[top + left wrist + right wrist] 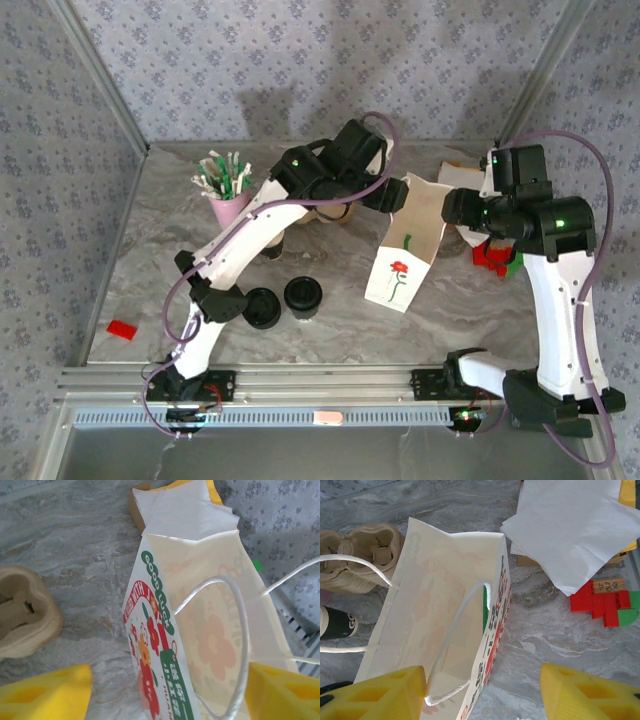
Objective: Pack the takeout coffee
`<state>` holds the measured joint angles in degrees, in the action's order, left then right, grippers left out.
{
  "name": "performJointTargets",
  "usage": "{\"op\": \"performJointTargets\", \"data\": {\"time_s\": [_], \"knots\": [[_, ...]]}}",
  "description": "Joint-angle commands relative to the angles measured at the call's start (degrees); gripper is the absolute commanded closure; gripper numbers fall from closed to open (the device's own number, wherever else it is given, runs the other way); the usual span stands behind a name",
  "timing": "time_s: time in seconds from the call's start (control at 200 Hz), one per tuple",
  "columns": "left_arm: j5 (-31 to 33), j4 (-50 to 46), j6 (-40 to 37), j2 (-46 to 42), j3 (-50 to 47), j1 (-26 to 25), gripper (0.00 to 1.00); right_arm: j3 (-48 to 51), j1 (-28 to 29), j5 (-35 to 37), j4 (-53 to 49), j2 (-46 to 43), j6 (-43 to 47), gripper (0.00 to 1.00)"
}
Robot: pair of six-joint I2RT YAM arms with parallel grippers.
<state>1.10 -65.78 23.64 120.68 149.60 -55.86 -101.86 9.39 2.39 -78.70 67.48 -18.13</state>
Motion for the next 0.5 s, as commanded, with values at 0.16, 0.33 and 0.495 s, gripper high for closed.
{"op": "performJointTargets", "data": {"time_s": [0.16,0.33,0.495], "knots": [[1.6,0.6,0.9,0.1,2.5,-1.0,0.73,2.6,-0.9,-0.3,0.3,-1.6,1.2,0.37],[6.1,-2.5,2.0,-2.3,2.0,-2.1,0.93,3.4,-1.3,-0.4,1.1,-2.3,1.1,0.36],[12.2,-3.1,5.1,-6.6,-3.5,-3.4,0.97,3.7,-1.9,-1.1,1.5,-2.3,1.3,0.36]]}}
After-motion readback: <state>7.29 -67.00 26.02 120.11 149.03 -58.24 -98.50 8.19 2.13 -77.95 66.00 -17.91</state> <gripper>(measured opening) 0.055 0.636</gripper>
